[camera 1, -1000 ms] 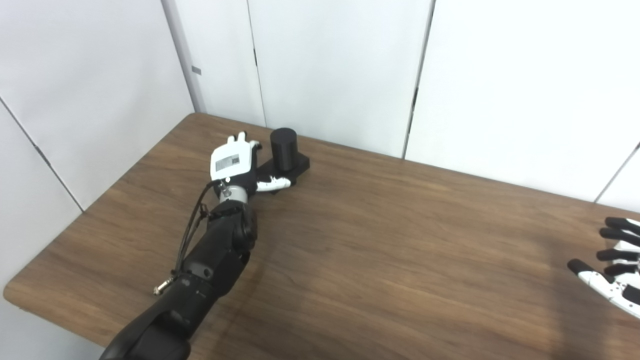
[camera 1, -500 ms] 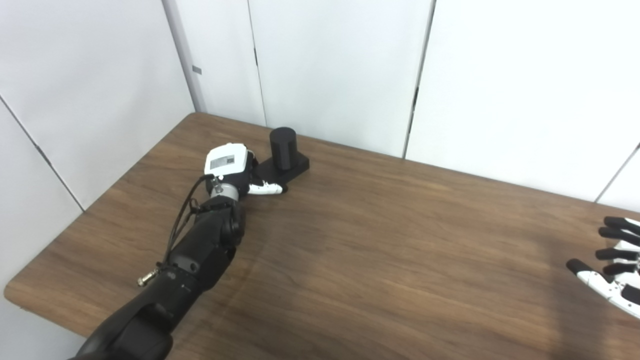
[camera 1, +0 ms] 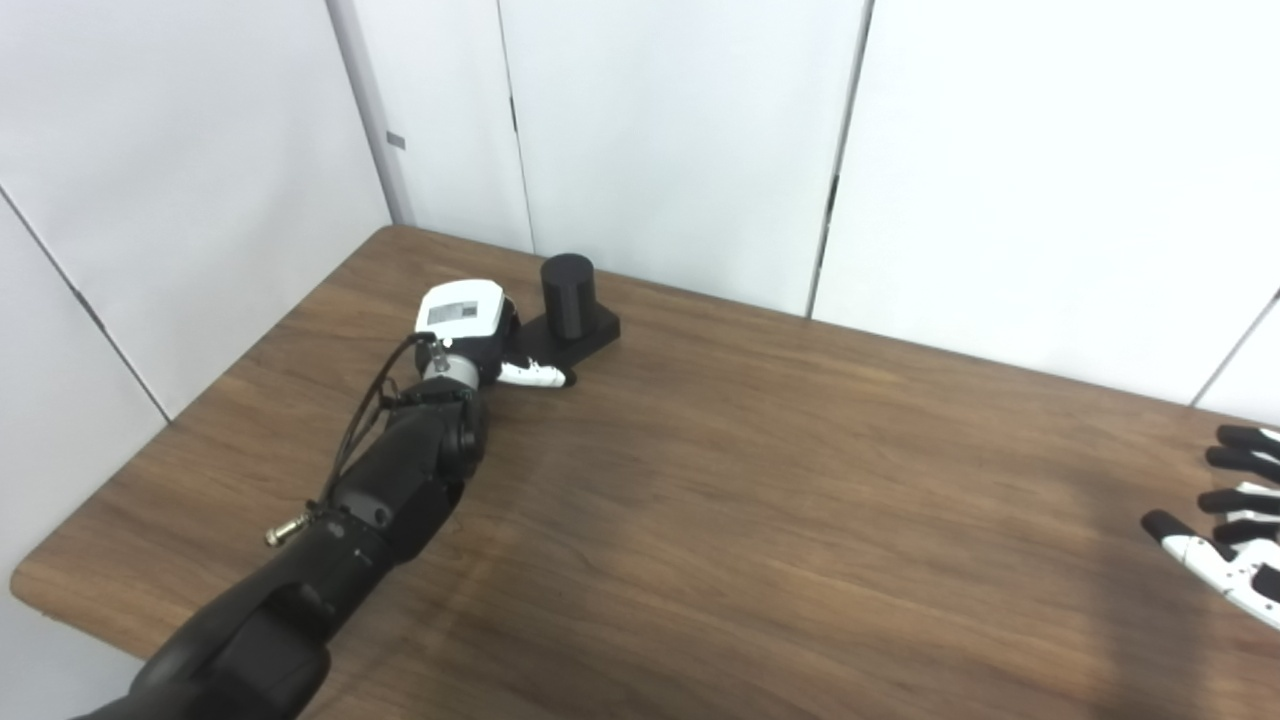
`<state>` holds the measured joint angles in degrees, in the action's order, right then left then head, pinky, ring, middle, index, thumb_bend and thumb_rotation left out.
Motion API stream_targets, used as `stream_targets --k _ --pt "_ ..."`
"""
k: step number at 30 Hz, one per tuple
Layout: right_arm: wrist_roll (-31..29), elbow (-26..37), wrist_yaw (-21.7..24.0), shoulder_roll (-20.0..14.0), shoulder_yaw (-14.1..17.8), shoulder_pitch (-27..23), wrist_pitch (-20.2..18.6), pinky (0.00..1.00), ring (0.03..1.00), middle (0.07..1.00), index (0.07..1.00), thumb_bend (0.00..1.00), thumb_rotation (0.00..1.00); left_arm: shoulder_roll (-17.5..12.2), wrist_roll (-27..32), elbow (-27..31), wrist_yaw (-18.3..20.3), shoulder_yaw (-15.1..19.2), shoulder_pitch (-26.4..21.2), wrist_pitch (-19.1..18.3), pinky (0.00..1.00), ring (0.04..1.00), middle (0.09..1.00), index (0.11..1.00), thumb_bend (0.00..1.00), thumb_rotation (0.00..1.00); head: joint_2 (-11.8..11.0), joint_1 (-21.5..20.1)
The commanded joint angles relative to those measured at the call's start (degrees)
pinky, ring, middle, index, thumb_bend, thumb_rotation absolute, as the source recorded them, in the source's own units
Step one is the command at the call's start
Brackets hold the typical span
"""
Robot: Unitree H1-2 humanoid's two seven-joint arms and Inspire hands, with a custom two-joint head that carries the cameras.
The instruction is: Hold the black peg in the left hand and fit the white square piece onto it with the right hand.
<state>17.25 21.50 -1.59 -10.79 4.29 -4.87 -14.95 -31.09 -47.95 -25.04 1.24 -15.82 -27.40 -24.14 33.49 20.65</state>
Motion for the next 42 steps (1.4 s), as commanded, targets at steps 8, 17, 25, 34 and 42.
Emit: stream_targets --k 8,17,25,34,42 --pt "0.92 1.84 -0.44 -0.37 0.0 -1.23 1.04 0.44 0.547 0.677 0.685 0.5 0.0 -2.01 4.11 -0.14 3.76 -2.83 -1.44 9.03 0.9 0.947 0.891 0.599 0.79 0.17 0.21 -0.35" --pt "0.52 1.47 -0.8 -0.26 0.02 -1.29 2.03 0.42 0.534 0.67 0.682 0.5 0.0 -2.62 5.15 2.77 6.53 -6.27 -1.45 15.62 0.89 0.908 0.872 0.489 0.52 0.06 0.41 -1.13" --pt "0.73 1.74 -0.89 0.04 -0.09 -1.37 1.52 0.43 0.542 0.678 0.69 0.5 0.0 -2.84 6.52 6.23 10.16 -7.61 -1.58 18.89 0.94 0.929 0.88 0.489 0.52 0.06 0.74 -2.25" --pt "0.72 -0.12 -1.58 -0.08 -0.31 -1.46 4.07 0.47 0.555 0.69 0.701 0.51 0.0 -3.62 7.33 9.38 12.56 -10.21 -0.61 27.96 0.88 0.91 0.87 0.49 0.52 0.06 1.82 -5.88" --pt "-0.72 -4.79 -1.6 -1.18 0.15 -1.59 8.36 0.48 0.587 0.705 0.718 0.53 0.0 -2.36 13.64 13.34 19.52 -12.61 0.84 36.35 0.85 0.906 0.878 0.492 0.52 0.07 2.89 -10.63"
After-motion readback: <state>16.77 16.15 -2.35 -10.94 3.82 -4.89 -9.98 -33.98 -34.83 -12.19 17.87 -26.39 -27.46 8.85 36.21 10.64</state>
